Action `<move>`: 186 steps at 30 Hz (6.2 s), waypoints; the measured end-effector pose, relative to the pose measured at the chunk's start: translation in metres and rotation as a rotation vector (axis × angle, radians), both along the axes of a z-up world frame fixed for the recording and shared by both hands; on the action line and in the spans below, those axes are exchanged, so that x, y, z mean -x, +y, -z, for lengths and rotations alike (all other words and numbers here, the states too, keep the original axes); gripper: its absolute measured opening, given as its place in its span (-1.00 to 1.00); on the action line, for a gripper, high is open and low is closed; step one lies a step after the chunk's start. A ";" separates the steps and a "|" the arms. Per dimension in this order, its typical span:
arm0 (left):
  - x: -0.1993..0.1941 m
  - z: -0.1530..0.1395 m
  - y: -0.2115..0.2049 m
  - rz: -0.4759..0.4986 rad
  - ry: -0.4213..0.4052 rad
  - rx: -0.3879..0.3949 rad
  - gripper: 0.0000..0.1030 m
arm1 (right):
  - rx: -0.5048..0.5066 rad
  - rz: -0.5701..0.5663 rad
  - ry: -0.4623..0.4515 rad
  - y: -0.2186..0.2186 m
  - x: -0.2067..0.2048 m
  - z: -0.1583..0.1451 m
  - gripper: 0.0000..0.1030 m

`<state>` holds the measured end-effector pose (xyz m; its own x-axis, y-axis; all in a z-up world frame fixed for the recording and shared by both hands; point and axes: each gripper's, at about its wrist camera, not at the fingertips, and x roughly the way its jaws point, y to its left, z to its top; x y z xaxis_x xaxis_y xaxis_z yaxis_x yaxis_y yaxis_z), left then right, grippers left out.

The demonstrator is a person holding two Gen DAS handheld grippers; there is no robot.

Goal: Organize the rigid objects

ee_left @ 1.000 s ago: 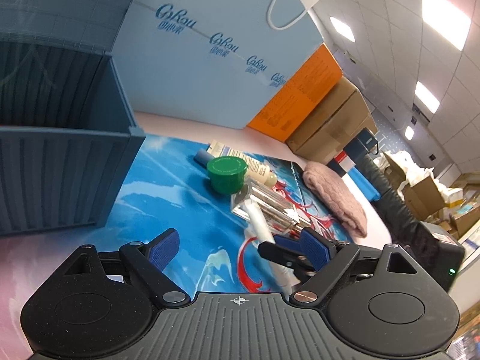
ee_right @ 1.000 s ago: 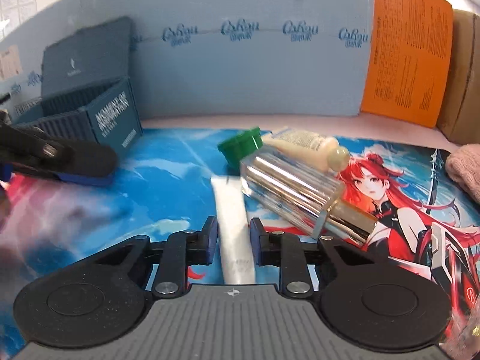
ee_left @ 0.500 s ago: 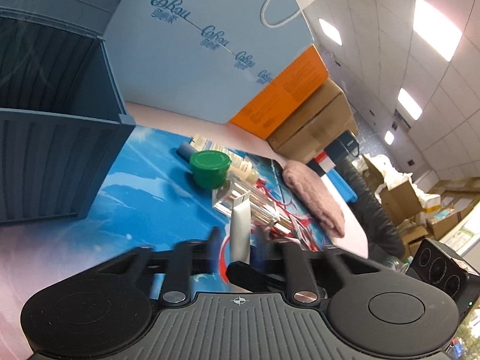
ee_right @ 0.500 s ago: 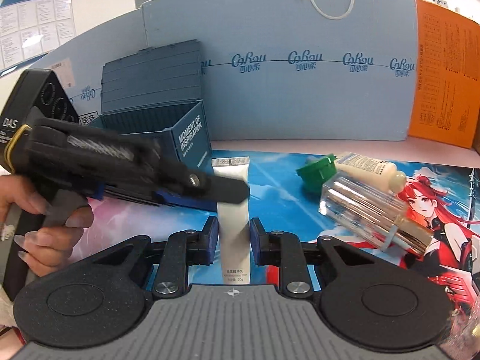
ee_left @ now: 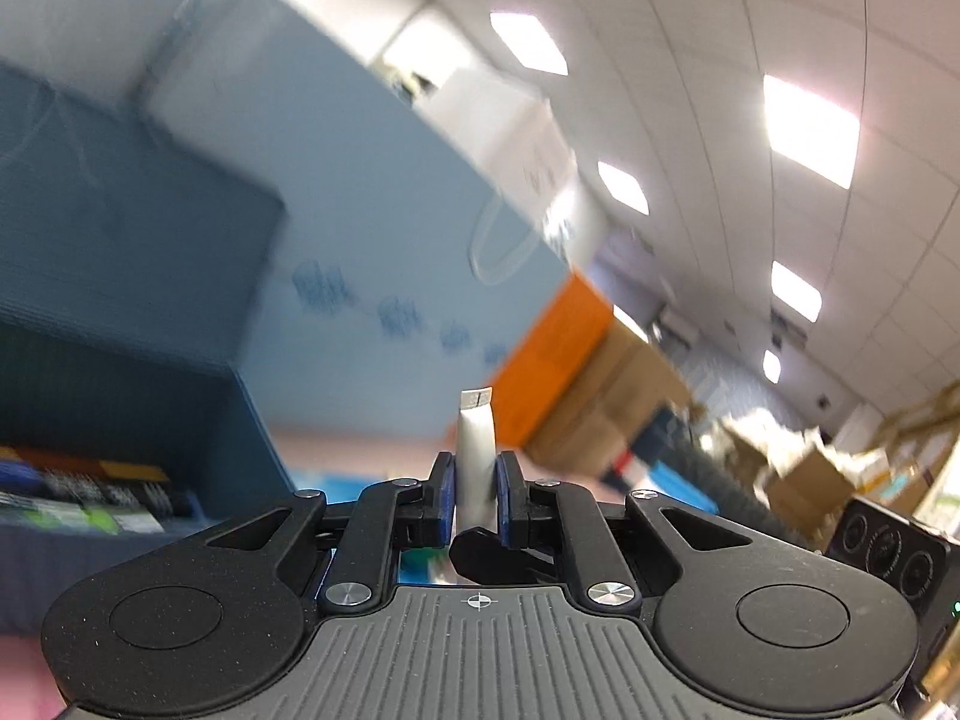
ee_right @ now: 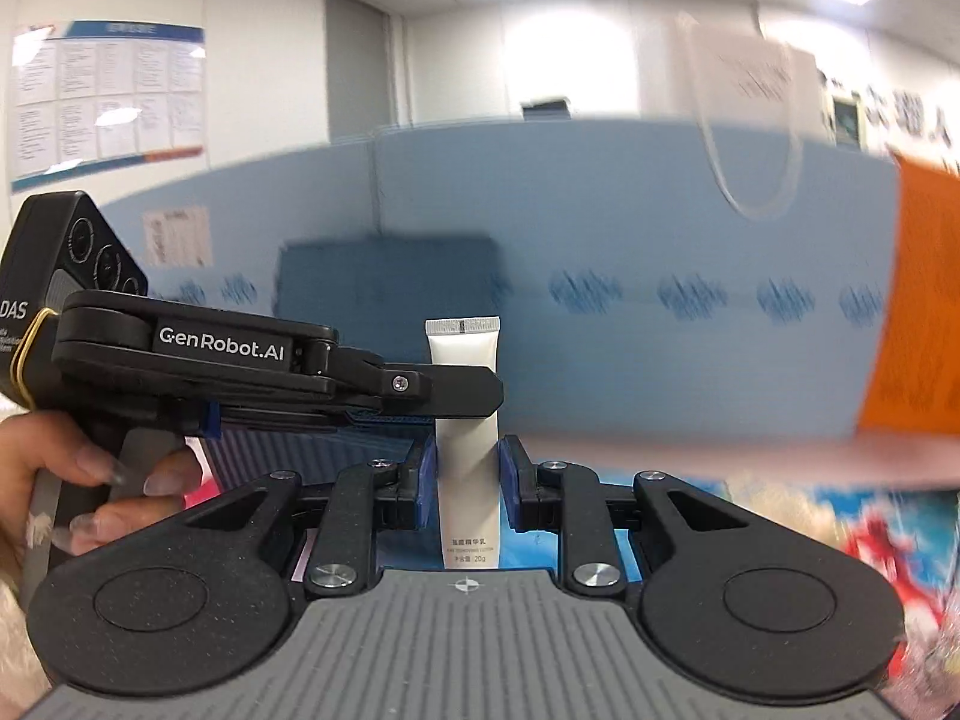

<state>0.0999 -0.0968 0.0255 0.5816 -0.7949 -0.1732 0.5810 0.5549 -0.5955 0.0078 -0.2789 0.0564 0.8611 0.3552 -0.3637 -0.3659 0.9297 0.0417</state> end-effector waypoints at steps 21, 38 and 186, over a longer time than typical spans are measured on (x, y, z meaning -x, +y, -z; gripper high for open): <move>-0.012 -0.004 0.090 -0.557 -0.212 -0.191 -0.82 | -0.093 -0.143 -0.006 0.110 -0.086 0.016 -0.58; -0.018 0.022 0.030 -0.386 -0.259 -0.612 -0.81 | -0.247 0.039 0.088 0.055 -0.083 0.025 -0.38; -0.043 0.085 -0.173 0.189 0.363 -0.252 0.90 | 0.107 0.075 0.301 -0.144 -0.042 0.088 -0.32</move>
